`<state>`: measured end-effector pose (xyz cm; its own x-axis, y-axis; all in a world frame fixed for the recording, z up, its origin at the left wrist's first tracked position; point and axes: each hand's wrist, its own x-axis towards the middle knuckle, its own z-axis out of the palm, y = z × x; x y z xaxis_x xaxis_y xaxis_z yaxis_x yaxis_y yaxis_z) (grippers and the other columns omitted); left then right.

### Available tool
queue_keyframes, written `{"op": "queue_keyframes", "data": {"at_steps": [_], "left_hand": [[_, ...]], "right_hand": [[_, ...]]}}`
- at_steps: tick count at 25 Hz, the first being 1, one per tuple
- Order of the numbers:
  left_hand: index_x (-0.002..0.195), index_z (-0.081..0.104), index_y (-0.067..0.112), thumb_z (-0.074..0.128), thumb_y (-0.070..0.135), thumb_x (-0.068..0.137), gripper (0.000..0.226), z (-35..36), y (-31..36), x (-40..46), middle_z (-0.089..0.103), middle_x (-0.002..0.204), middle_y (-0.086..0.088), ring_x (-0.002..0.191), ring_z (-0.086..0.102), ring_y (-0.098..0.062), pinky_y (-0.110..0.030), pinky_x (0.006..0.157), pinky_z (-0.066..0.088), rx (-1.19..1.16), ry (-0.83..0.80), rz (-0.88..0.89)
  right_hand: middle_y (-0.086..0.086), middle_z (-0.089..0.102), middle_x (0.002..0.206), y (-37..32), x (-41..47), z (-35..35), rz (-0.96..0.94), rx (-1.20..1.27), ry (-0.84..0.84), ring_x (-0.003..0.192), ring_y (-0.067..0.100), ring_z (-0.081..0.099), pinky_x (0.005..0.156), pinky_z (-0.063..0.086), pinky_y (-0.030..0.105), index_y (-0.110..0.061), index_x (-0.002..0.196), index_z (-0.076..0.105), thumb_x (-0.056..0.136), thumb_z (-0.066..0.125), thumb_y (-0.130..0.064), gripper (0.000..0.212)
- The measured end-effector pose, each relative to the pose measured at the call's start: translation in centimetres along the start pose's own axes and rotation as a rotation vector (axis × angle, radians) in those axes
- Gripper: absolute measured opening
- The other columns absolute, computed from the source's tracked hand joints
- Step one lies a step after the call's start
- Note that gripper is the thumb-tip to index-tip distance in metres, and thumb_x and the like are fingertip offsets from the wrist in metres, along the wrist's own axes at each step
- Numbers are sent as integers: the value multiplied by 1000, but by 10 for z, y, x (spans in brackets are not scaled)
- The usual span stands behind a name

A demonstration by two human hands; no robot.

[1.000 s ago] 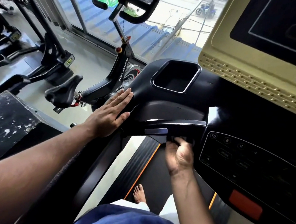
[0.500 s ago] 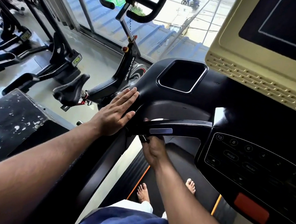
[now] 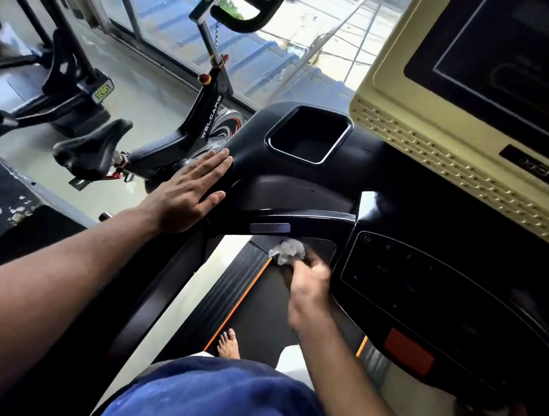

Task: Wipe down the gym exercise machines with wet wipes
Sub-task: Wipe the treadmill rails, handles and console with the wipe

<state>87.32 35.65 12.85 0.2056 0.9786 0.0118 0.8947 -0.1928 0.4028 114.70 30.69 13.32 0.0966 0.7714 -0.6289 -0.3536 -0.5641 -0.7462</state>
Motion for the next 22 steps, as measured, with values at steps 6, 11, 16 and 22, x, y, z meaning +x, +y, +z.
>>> {"op": "queue_keyframes", "data": {"at_steps": [6, 11, 16, 22], "left_hand": [[166, 18, 18, 24, 60, 97, 81, -1, 2, 1, 7, 174, 4, 160, -2, -10, -37, 131, 6, 14, -3, -6], [167, 13, 24, 20, 64, 95, 82, -2, 3, 1, -1, 173, 12, 158, -8, -3, -37, 131, 7, 8, -26, -43], [167, 9, 25, 19, 64, 95, 82, -2, 5, 1, -4, 173, 14, 158, -10, -2, -34, 131, 5, 18, -48, -45], [167, 10, 23, 20, 62, 96, 82, -1, 3, 1, -1, 174, 10, 159, -9, -5, -35, 131, 4, 10, -57, -35]], "right_hand": [[8, 66, 120, -87, 7, -45, -1282, -1265, -159, 116, 19, 62, 107, 47, 28, -4, 123, 70, 96, 54, 3, 32], [18, 53, 145, -61, 41, -52, -1331, -1847, 92, 138, 36, 47, 121, 26, 54, -1, 148, 47, 97, 39, -11, 53], [20, 11, 169, -2, 33, -10, -1463, -1967, -216, 157, 35, 10, 125, 4, 57, -2, 160, 20, 90, 53, -34, 84], [22, 8, 169, 47, 26, 26, -1598, -2082, -262, 157, 36, 5, 127, 6, 54, -2, 159, 24, 95, 41, -17, 69]]}}
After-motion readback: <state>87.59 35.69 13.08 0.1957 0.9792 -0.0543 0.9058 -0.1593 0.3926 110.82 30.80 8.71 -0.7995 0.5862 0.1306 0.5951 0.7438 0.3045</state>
